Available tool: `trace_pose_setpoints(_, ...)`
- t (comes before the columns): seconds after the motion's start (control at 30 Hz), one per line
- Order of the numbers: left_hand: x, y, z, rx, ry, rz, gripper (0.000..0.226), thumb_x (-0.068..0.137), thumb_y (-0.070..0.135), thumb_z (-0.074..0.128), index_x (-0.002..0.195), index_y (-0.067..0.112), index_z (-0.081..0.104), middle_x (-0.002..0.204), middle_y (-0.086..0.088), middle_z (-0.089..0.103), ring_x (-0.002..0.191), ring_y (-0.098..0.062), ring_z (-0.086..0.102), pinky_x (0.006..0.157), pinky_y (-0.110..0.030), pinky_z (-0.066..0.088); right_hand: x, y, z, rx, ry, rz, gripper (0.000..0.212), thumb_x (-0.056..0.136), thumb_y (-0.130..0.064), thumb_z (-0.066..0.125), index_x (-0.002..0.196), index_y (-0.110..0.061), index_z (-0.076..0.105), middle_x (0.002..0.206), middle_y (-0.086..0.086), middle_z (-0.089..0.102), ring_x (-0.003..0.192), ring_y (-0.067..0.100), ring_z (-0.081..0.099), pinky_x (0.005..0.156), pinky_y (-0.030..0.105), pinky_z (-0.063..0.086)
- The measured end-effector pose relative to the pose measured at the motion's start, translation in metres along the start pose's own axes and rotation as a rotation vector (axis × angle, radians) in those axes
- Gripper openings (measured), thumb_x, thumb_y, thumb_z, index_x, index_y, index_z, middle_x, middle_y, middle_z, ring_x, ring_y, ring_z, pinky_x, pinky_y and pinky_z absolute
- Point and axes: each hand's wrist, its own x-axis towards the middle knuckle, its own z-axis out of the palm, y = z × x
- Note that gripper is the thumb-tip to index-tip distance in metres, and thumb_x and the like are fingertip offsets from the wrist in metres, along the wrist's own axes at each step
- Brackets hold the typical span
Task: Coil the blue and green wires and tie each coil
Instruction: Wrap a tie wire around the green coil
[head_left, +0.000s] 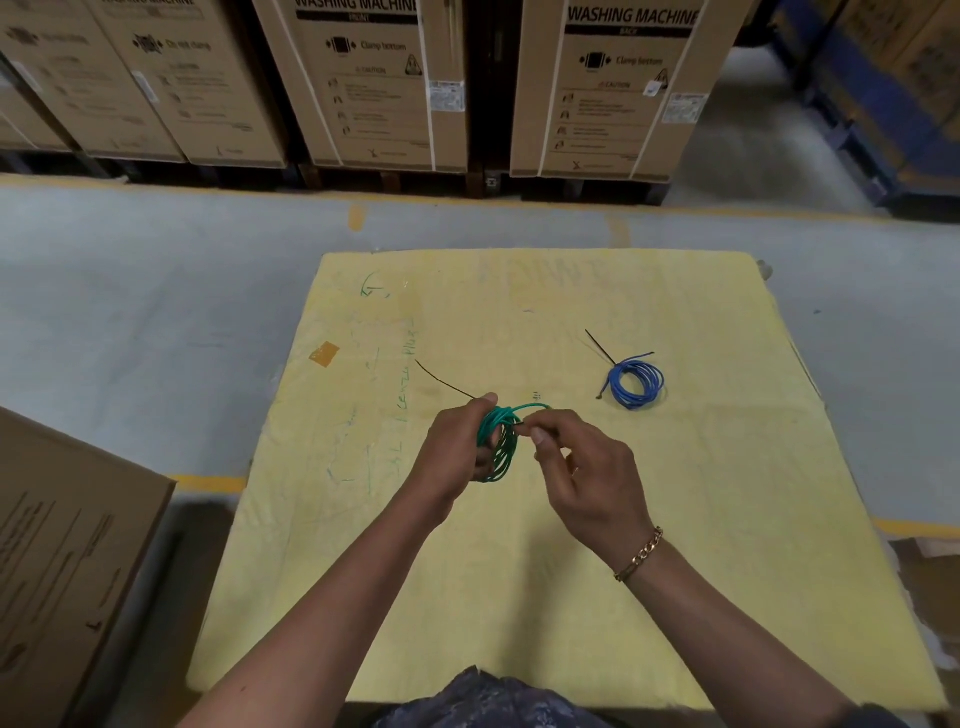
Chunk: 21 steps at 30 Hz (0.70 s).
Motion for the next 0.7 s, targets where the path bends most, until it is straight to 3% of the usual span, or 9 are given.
trace_pose_setpoints(0.13, -0.004, 0.002, 0.003, -0.043, 0.025, 0.046, 0.039, 0.101, 0.034, 0.048, 0.068, 0.013, 0.051, 0.059, 0.0, 0.042, 0.044, -0.012, 0.028, 0.042, -0.017, 0.036, -0.001, -0.008, -0.002, 0.184, 0.068, 0.179, 0.01, 0.095, -0.019, 0.065, 0.104, -0.022, 0.062, 0.09, -0.019, 0.075, 0.068, 0.009, 0.07, 0.052, 0.035, 0.052)
trace_pose_setpoints(0.3, -0.009, 0.004, 0.002, -0.19, 0.043, 0.124, 0.043, 0.104, 0.03, 0.044, 0.064, 0.013, 0.048, 0.053, 0.003, 0.042, 0.037, -0.007, 0.031, 0.04, -0.014, 0.035, -0.007, -0.026, -0.007, 0.359, 0.022, 0.347, 0.013, 0.087, -0.015, 0.075, 0.09, -0.027, 0.07, 0.084, -0.014, 0.072, 0.075, 0.008, 0.067, 0.051, 0.037, 0.049)
trace_pose_setpoints(0.47, -0.012, 0.008, -0.001, -0.22, 0.016, 0.24, 0.048, 0.1, 0.033, 0.044, 0.052, 0.025, 0.05, 0.061, -0.008, 0.036, 0.044, -0.012, 0.023, 0.045, -0.02, 0.027, -0.005, -0.044, -0.01, 0.784, -0.084, 0.65, 0.014, 0.084, -0.013, 0.073, 0.097, -0.013, 0.069, 0.079, 0.005, 0.075, 0.06, 0.011, 0.055, 0.049, 0.024, 0.043)
trace_pose_setpoints(0.6, -0.014, 0.011, -0.001, -0.155, 0.019, 0.276, 0.053, 0.105, 0.027, 0.041, 0.052, 0.022, 0.048, 0.061, -0.012, 0.032, 0.044, -0.013, 0.024, 0.045, -0.022, 0.023, 0.003, -0.048, -0.015, 0.836, -0.178, 0.754, 0.009, 0.091, -0.017, 0.068, 0.089, -0.013, 0.076, 0.07, 0.004, 0.067, 0.059, 0.013, 0.048, 0.049, 0.024, 0.036)
trace_pose_setpoints(0.7, -0.017, 0.011, 0.002, -0.136, 0.038, 0.253, 0.052, 0.105, 0.026, 0.042, 0.056, 0.012, 0.047, 0.044, 0.002, 0.035, 0.043, -0.014, 0.024, 0.046, -0.023, 0.022, 0.009, -0.046, -0.015, 0.74, -0.152, 0.718, 0.012, 0.089, -0.015, 0.071, 0.078, -0.017, 0.076, 0.061, 0.0, 0.062, 0.055, 0.011, 0.046, 0.048, 0.021, 0.035)
